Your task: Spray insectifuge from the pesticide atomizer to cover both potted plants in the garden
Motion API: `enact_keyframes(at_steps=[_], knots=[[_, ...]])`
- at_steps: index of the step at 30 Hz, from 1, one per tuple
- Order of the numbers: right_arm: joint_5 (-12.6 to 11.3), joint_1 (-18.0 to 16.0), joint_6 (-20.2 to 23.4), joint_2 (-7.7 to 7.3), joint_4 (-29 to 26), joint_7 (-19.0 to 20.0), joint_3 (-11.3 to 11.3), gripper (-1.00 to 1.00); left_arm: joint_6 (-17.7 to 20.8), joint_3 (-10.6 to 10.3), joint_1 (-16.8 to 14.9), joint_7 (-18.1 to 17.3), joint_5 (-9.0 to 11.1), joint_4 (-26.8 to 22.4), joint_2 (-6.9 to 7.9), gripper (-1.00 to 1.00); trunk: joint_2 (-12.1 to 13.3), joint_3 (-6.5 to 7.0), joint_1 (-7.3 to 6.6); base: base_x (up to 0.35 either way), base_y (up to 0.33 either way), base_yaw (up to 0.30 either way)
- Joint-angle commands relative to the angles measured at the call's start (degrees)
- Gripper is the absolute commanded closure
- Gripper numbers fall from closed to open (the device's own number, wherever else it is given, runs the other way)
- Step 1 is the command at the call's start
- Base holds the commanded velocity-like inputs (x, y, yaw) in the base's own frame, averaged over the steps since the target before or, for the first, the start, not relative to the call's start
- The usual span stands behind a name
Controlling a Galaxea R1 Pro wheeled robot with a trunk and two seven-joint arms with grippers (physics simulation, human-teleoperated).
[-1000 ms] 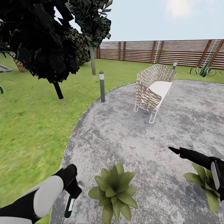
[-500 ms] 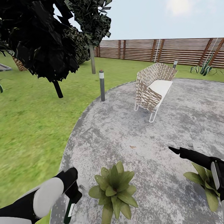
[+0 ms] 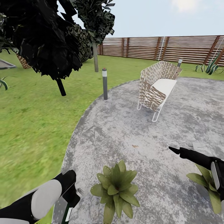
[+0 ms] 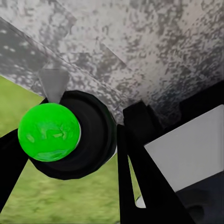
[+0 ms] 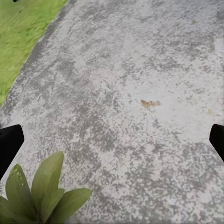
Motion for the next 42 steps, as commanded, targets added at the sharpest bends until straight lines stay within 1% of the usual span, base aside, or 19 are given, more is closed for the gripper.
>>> enact_keyframes(at_steps=[1, 10, 20, 23, 29, 32, 36, 39, 42], knots=[[0.4, -0.1, 0.3, 0.02, -0.1, 0.4, -0.1, -1.00, 0.3, 0.4, 0.0, -0.4, -0.6, -0.1, -0.02, 1.00, 0.0, -0.13, -0.01, 0.000, 0.000, 0.114], [0.4, 0.0, 0.3, 0.02, -0.1, 0.4, -0.1, -1.00, 0.3, 0.4, 1.0, -0.4, -0.7, -0.2, -0.02, 1.00, 0.0, -0.47, -0.01, 0.000, 0.000, 0.054], [0.4, -0.1, 0.3, 0.04, -0.1, 0.4, -0.1, -1.00, 0.3, 0.4, 1.1, -0.3, -0.7, -0.3, 0.08, 1.00, 0.0, -1.17, -0.01, 0.000, 0.000, -0.120], [0.4, -0.1, 0.3, 0.07, -0.1, 0.4, -0.1, -1.00, 0.3, 0.4, 1.1, -0.3, -0.7, -0.3, 1.26, 1.00, 0.0, -1.37, -0.01, 0.000, 0.000, -0.031], [0.4, -0.1, 0.3, 0.03, -0.1, 0.4, -0.2, -1.00, 0.3, 0.4, 1.1, -0.3, -0.7, -0.5, 1.71, 1.00, 0.0, -1.44, -0.01, 0.000, 0.000, -0.003], [0.4, -0.1, 0.3, 0.02, -0.1, 0.4, -0.2, -1.00, 0.3, 0.5, 1.1, -0.4, -0.6, -2.0, 1.73, 1.00, 0.0, -1.44, -0.01, 0.000, 0.000, 0.000], [0.4, -0.1, 0.3, 0.02, -0.1, 0.4, -0.1, -1.00, 0.6, 0.5, 1.1, -0.7, -0.6, -6.6, 1.68, 1.00, 0.0, -1.44, -0.01, 0.000, 0.000, 0.000], [0.5, -0.1, 0.3, 0.02, -0.1, 0.4, -0.1, -1.00, 0.6, 0.5, 1.1, -0.8, -0.6, -8.7, 1.53, 1.00, 0.0, -1.44, -0.01, 0.000, 0.000, 0.000], [0.5, -0.1, 0.3, 0.02, -0.1, 0.4, -0.1, -1.00, 0.6, 0.4, 1.1, -0.8, -0.6, -9.3, 1.41, 1.00, 0.0, -1.50, -0.01, 0.000, 0.000, 0.000]])
